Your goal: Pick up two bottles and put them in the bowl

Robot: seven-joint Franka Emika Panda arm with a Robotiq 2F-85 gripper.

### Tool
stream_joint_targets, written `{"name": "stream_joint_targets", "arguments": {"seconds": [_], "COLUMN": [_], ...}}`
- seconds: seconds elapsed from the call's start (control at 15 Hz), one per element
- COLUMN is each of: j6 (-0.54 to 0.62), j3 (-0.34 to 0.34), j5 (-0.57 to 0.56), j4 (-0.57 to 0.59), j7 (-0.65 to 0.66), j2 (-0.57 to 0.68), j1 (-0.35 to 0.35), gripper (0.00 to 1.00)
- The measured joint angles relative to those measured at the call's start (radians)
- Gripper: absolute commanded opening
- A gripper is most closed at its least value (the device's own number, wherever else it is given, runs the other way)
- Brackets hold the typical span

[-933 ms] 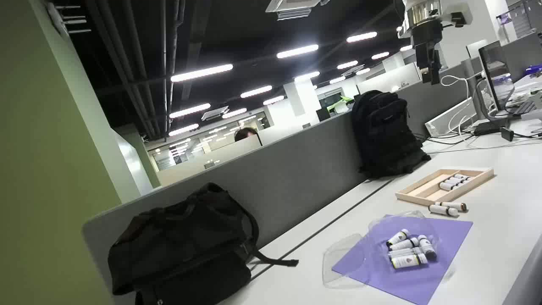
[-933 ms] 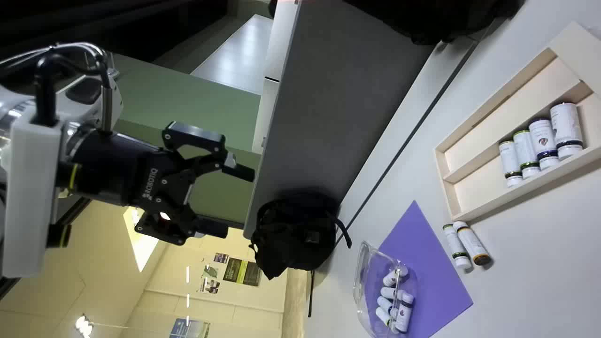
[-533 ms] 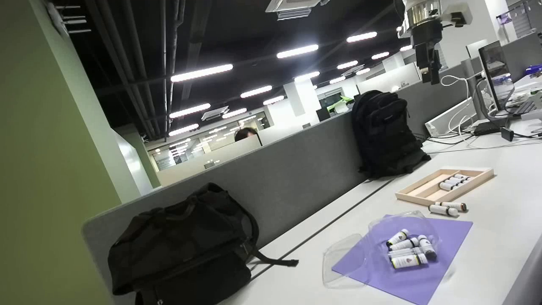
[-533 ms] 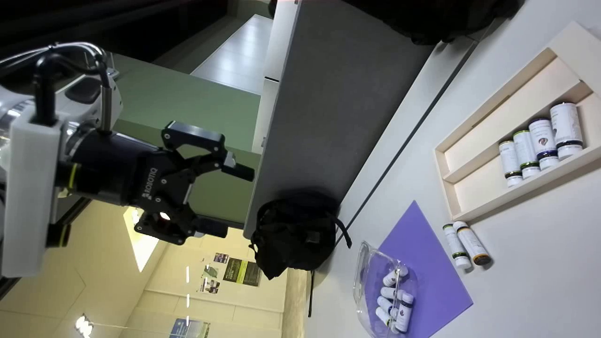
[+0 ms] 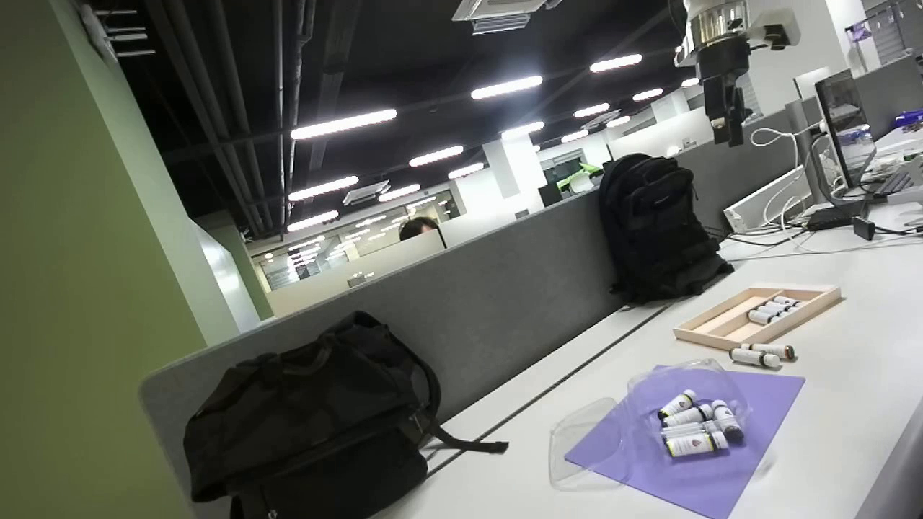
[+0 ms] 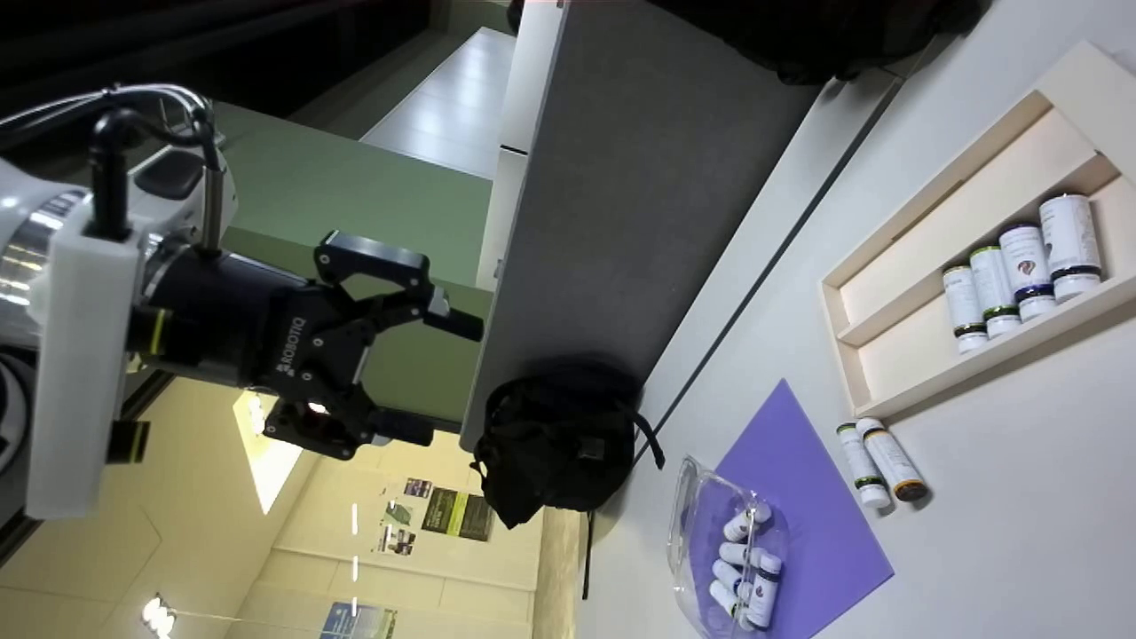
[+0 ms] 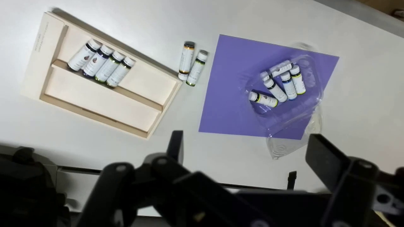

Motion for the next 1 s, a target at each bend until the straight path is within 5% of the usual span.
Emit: {"name": "stream_joint_targets", "arguments": {"seconds": [0.47, 0.73, 1.0], "j6": [0.094, 0.300, 0.395], "j3": [0.098, 0.220, 0.267], "j5": [0.159, 0.164, 0.094], "j4": [0.013, 0.015, 0.016], "j7": [-0.034, 0.124, 0.302], "j2": [0.193, 0.345, 0.491], "j1": [0.017, 0.019, 0.009], "gripper": [1.00, 1.00, 1.00]}}
